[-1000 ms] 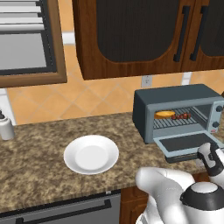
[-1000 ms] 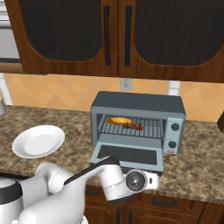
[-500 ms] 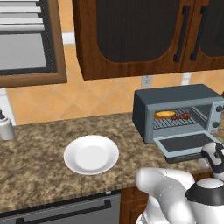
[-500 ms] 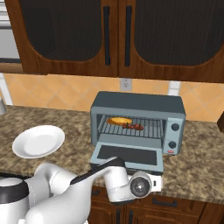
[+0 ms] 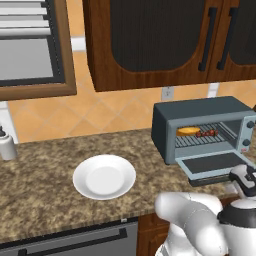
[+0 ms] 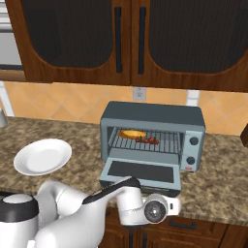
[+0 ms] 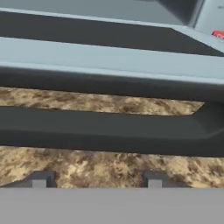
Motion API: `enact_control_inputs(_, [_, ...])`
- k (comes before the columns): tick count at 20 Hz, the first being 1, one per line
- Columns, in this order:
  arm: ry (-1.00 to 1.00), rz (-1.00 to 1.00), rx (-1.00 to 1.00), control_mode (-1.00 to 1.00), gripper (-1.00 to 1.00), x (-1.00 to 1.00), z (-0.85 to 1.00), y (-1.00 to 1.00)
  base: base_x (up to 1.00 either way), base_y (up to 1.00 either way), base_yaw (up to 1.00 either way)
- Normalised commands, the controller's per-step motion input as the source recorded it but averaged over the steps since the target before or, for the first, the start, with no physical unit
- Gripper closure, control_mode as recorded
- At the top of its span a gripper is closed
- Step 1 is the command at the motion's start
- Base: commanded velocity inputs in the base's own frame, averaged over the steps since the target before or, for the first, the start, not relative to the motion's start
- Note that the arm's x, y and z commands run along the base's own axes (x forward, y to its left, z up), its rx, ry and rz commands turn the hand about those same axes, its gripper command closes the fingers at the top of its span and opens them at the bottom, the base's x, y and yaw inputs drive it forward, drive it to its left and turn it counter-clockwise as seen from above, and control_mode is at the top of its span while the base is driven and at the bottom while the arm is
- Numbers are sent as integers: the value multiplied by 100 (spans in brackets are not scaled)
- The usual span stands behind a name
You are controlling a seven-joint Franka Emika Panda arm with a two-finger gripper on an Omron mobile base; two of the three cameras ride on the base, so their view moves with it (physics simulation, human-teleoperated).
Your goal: Pick up the kebab skewer and baguette bread, and place them inside the toaster oven. Close the toaster oven door and start by setting the timer.
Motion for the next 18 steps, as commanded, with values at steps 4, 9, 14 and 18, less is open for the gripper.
enact_control_inputs(4, [-3,-3,0,-100,-100,11,-47,10,0,0,0])
enact_control_inputs(9, [-4,-2,0,-100,-100,45,-9,1,0,0,0])
enact_control_inputs(14, [-3,-3,0,-100,-100,54,-6,2,0,0,0])
enact_control_inputs(18, [-8,-4,1,-100,-100,41,21,0,0,0,0])
